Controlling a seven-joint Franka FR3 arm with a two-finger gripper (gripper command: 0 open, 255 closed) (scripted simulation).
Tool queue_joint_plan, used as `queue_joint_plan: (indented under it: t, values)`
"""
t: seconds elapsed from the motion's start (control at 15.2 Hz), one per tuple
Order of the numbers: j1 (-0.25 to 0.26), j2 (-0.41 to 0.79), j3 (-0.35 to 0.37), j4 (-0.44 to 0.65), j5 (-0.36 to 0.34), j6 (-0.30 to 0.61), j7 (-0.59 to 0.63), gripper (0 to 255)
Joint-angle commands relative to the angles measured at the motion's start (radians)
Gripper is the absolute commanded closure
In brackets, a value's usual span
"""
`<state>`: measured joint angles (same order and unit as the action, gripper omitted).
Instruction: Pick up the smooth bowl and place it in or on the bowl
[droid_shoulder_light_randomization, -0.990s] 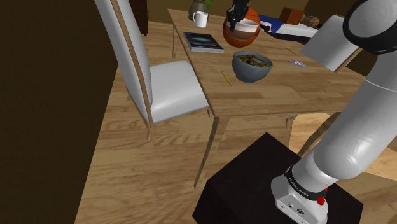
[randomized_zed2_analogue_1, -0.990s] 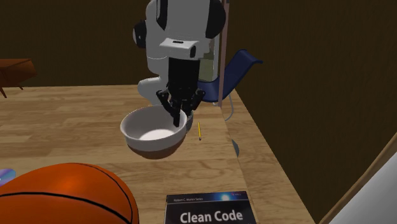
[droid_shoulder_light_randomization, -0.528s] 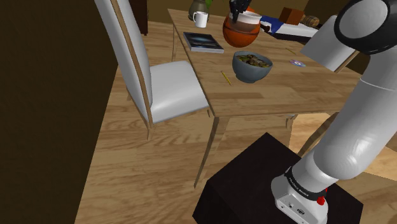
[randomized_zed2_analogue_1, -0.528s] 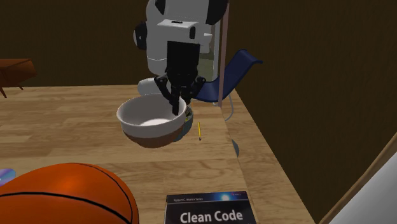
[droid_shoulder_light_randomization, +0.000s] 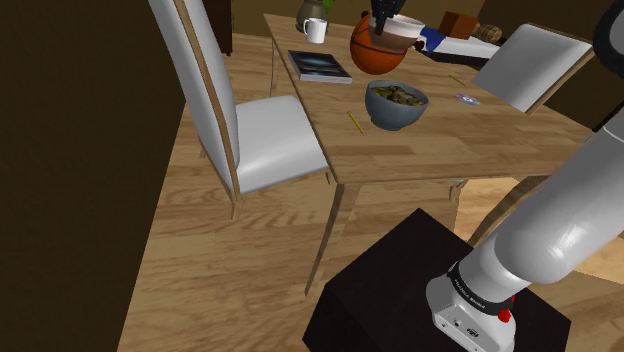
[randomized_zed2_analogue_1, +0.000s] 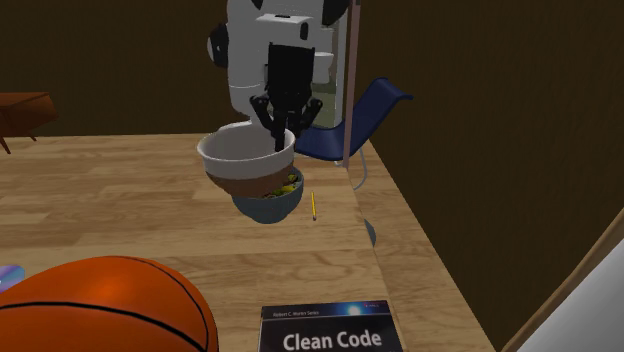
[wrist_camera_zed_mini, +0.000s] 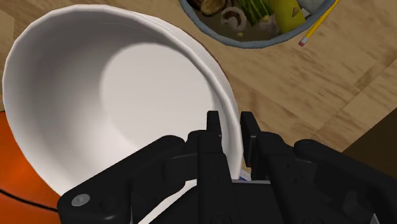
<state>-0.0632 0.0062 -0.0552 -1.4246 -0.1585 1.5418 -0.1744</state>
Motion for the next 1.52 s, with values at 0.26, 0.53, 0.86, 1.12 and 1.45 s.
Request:
queue_joint_plan:
  t: [0.26, 0.53, 0.86, 1.12, 1.45]
  values:
    - [0.031, -0.232, 0.038, -0.243, -0.012, 0.000, 0.070, 255]
    - [0.048, -0.367, 0.070, -0.360, -0.008, -0.025, 0.114, 255]
    - [0.051, -0.412, 0.075, -0.455, -0.006, 0.022, 0.130, 255]
    - [0.052, -0.430, 0.073, -0.526, -0.006, 0.075, 0.138, 255]
    - [0.052, -0.448, 0.071, -0.610, -0.007, 0.140, 0.147, 255]
